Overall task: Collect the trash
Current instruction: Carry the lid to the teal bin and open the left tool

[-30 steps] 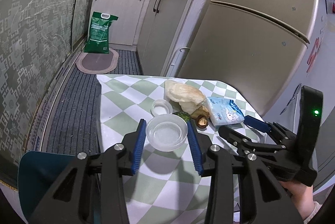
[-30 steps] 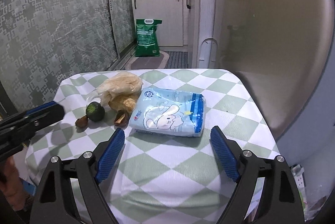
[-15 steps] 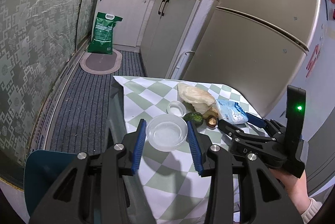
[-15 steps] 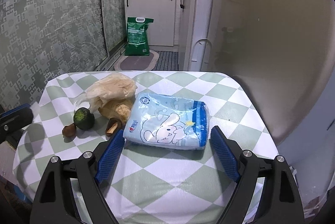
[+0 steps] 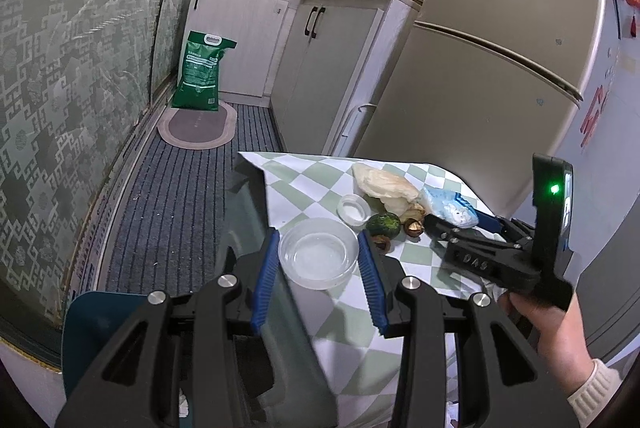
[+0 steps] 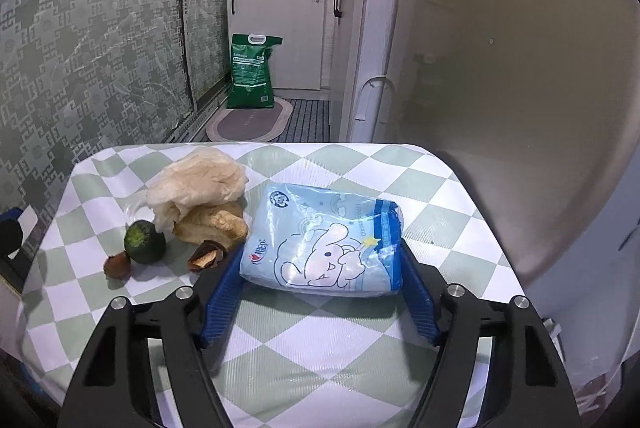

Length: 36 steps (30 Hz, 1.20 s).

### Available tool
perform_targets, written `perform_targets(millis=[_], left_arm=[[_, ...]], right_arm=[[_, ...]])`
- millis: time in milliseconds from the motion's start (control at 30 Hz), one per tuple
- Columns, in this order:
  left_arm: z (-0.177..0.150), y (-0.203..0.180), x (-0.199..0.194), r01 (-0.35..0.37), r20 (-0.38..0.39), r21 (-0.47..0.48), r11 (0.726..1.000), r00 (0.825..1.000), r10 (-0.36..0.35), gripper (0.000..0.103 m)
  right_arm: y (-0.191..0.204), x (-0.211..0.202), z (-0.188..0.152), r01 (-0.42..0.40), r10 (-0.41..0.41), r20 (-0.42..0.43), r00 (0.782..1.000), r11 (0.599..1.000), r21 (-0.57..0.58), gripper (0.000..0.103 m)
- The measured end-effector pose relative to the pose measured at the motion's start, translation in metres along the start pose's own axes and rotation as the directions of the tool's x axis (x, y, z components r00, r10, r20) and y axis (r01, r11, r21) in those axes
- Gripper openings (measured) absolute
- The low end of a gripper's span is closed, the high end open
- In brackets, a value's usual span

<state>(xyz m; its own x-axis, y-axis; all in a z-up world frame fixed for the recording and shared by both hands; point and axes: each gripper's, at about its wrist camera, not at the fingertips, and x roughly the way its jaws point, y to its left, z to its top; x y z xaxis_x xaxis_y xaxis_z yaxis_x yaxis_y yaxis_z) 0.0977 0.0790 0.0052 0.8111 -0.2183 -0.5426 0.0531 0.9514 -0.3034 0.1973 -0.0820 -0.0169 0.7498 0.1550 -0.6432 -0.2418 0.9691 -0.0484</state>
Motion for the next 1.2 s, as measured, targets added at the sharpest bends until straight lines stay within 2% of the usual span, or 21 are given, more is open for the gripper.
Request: perform_targets(millis=[133, 267, 467, 700, 933, 1200], left_arm=[[0.0, 0.012, -0.009, -0.014, 0.009, -0.008, 1.0, 1.0, 0.015, 0.042], [-0.004, 0.027, -0.016, -0.044, 0.006, -0.017, 0.999, 0.999, 0.044, 0.042], [-0.011, 0.052, -0.026, -0.087, -0.007, -0.033, 0.996, 0.996, 0.087, 0.042], [-0.026, 0.083, -0.028, -0.139, -0.062, -0.054, 0.989, 0.989, 0.136, 0.042], [-0.05, 0.109, -0.023, -0.187, -0.137, -0.049, 0.981, 0.974, 0.179, 0.042], [-0.081, 0.13, -0.013, -0.234, -0.239, -0.002, 0.972, 0.944, 0.227, 0.042]], right_arm=[[0.002, -0.013, 0.008, 0.019, -0.018, 0.03, 0.999, 1.0, -0.014, 0.073], [0.005, -0.026, 0.017, 0.001, -0.001, 0.055, 0.999, 1.0, -0.009, 0.073], [0.022, -0.047, 0.032, -0.072, 0.071, 0.098, 0.993, 0.997, 0.008, 0.073], [0.059, -0.069, 0.045, -0.19, 0.192, 0.134, 0.972, 0.981, -0.028, 0.073], [0.102, -0.074, 0.051, -0.278, 0.285, 0.121, 0.951, 0.958, -0.071, 0.073], [0.144, -0.072, 0.043, -0.348, 0.358, 0.069, 0.931, 0.929, -0.128, 0.073]])
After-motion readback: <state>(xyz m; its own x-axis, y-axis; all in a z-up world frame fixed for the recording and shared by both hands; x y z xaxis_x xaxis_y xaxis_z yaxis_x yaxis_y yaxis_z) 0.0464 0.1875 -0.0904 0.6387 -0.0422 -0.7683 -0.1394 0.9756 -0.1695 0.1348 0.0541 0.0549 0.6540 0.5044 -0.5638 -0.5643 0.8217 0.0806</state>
